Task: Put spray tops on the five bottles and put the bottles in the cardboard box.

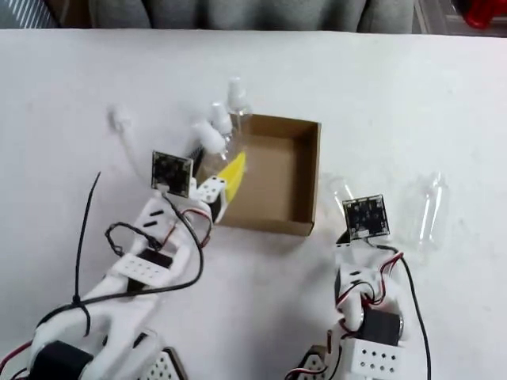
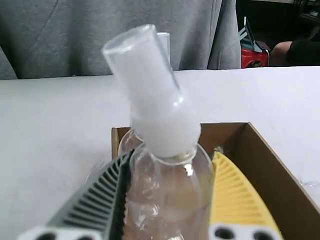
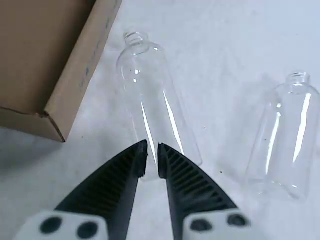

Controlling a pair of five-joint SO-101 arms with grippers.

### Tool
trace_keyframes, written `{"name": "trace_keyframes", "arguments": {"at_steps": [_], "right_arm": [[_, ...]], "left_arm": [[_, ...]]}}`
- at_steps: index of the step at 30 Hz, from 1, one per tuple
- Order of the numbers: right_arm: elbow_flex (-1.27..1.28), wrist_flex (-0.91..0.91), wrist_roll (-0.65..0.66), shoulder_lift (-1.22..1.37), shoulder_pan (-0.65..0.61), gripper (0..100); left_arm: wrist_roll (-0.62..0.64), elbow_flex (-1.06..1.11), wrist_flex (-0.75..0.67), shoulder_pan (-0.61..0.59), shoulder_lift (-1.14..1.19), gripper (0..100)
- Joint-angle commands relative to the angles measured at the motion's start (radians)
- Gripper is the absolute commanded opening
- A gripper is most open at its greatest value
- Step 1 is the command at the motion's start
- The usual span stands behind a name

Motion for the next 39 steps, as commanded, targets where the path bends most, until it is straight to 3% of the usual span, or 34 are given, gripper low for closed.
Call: {"name": "trace_keyframes", "arguments": {"at_steps": [1, 26, 31, 35, 39], "right_arm": [[0.009, 0.004, 0.009, -0.007, 0.012, 1.5], [0.009, 0.005, 0.009, -0.007, 0.012, 1.5], [0.009, 0.005, 0.009, -0.007, 0.012, 1.5], [0.009, 0.005, 0.009, -0.007, 0.012, 1.5], [0.009, 0.005, 0.009, -0.007, 0.012, 1.5]], "left_arm": [[-0.006, -0.011, -0.037, -0.013, -0.001, 2], [-0.006, -0.008, -0.032, -0.016, 0.004, 2], [-0.006, -0.078, -0.040, -0.061, 0.130, 2], [-0.006, -0.074, -0.173, -0.058, 0.219, 2], [-0.006, -0.068, -0.193, -0.053, 0.240, 2]]}}
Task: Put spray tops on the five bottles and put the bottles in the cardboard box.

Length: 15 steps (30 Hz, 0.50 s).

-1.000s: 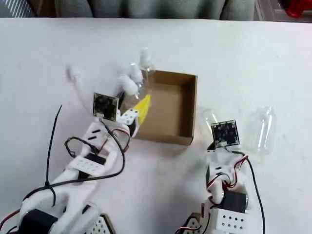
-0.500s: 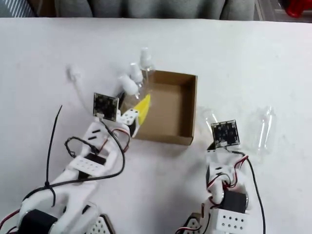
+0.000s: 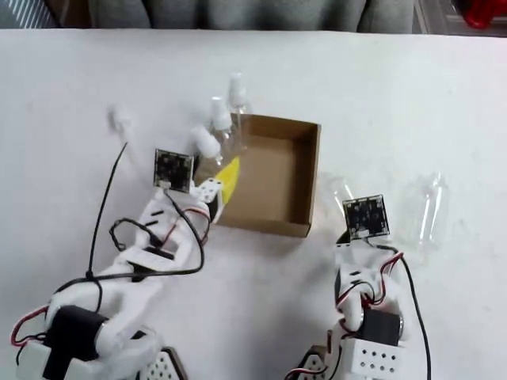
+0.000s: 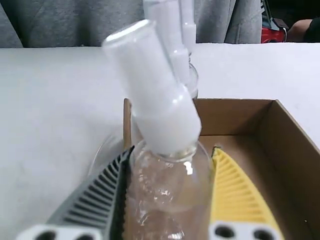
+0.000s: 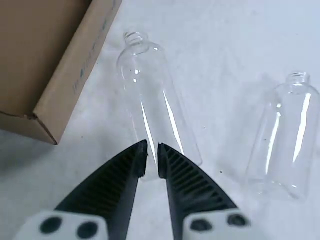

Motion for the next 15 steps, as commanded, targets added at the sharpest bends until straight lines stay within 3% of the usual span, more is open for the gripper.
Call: {"name": "trace_keyframes", "arguments": {"at_steps": [1, 15], "right_arm": [[0.009, 0.005, 0.009, -0.007, 0.010, 1.5], [0.009, 0.001, 0.009, -0.007, 0.010, 1.5]], "left_arm": [[-0.012, -0.038, -0.044, -0.016, 0.004, 2], [-0.015, 0.017, -0.046, -0.010, 0.005, 2]]}}
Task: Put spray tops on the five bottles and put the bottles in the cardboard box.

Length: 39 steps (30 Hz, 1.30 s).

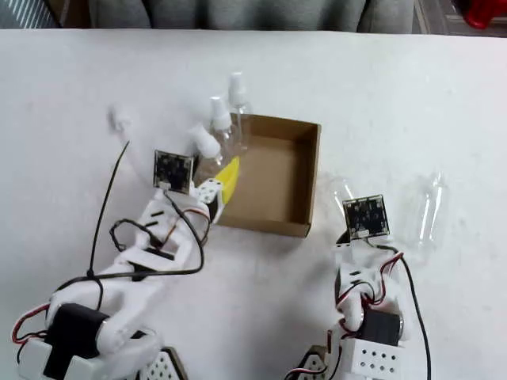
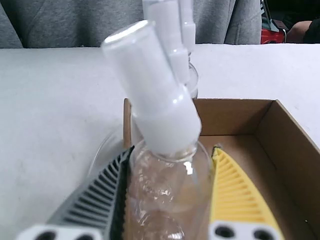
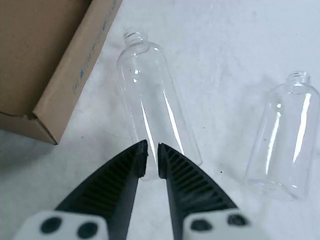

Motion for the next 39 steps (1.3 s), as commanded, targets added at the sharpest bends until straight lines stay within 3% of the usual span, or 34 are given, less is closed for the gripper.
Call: {"name": "trace_keyframes", "arguments": {"at_steps": [1, 5, 13, 22, 39], "right_arm": [[0.009, 0.001, 0.009, -0.007, 0.010, 1.5], [0.009, -0.001, 0.009, -0.007, 0.010, 1.5], [0.009, -0.001, 0.009, -0.007, 0.010, 1.5], [0.009, -0.001, 0.009, -0.007, 0.010, 1.5], [0.009, -0.001, 0.009, -0.007, 0.010, 1.5]], "left_arm": [[-0.031, 0.011, -0.032, -0.008, -0.004, 2], [-0.104, 0.015, -0.031, -0.008, -0.004, 2], [-0.110, 0.029, -0.031, -0.016, -0.004, 3], [-0.103, 0.049, -0.029, -0.018, -0.004, 32], [-0.060, 0.058, -0.031, -0.036, -0.015, 45]]}}
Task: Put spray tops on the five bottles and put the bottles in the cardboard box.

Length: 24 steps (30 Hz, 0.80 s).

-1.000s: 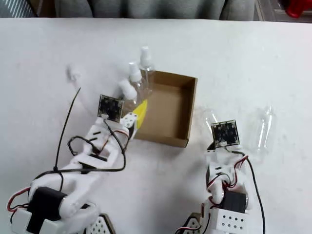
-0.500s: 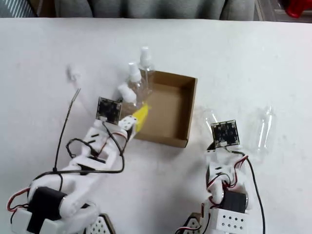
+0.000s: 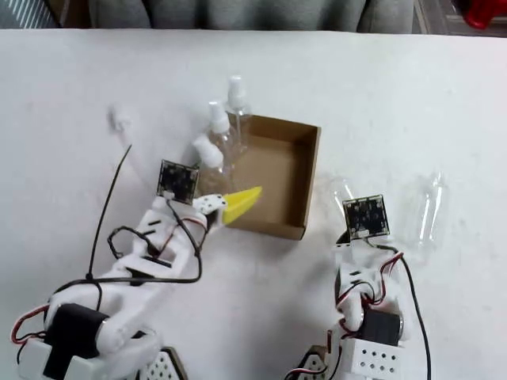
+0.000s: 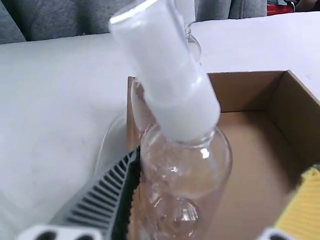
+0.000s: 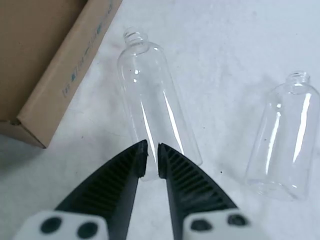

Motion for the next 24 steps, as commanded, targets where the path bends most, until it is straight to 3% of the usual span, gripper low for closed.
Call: {"name": "trace_keyframes", "arguments": {"at_steps": [1, 12, 17, 24], "right_arm": [[0.009, -0.001, 0.009, -0.007, 0.010, 1.5], [0.009, -0.002, 0.009, -0.010, 0.010, 1.5], [0.009, -0.002, 0.009, -0.010, 0.010, 1.5], [0.009, -0.002, 0.009, -0.008, 0.010, 1.5]], "left_arm": [[0.023, -0.006, -0.015, -0.028, -0.015, 45], [0.015, 0.002, -0.015, -0.036, -0.027, 45], [0.015, 0.064, -0.002, -0.036, -0.139, 45], [-0.031, 0.120, 0.273, -0.038, -0.381, 45]]}}
